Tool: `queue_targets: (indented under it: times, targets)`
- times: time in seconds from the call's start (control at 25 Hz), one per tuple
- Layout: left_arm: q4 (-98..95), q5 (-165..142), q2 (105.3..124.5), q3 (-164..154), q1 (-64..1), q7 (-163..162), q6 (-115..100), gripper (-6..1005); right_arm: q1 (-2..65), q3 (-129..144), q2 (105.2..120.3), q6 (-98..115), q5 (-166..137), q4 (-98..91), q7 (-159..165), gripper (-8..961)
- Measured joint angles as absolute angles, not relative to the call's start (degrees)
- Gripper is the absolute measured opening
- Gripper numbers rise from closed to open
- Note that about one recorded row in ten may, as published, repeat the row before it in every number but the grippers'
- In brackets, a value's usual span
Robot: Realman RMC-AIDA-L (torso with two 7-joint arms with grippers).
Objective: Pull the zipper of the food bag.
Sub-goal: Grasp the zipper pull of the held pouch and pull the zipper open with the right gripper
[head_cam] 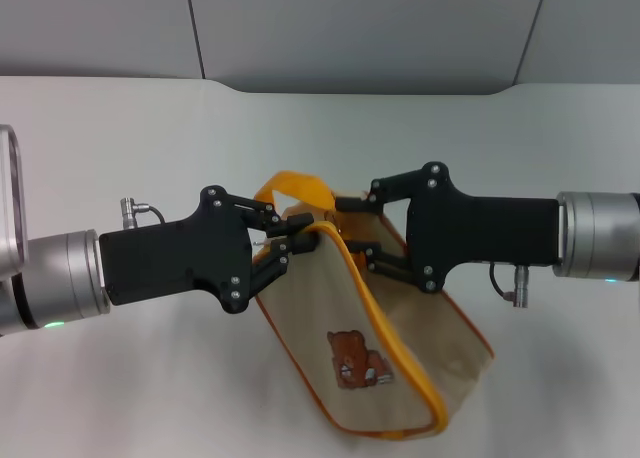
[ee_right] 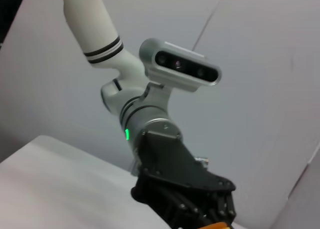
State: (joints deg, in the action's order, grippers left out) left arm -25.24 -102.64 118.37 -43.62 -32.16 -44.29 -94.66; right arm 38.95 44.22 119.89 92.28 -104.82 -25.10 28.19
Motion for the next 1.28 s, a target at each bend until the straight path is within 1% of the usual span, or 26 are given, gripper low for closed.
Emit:
queue_targets:
  times: [0.84, 1.28]
  targets:
    - [-25.1, -102.7, 118.48, -43.6, -32.0, -44.5, -94.0, 90, 39.5, 47.7, 119.87, 90.8, -104.0, -25.2, 27.6, 321]
    - [-25.0, -102.4, 118.26, -41.7, -31.5, -44.5, -93.7, 90, 37.9, 47.7, 119.89, 91.7, -104.0, -27.2, 27.3, 315]
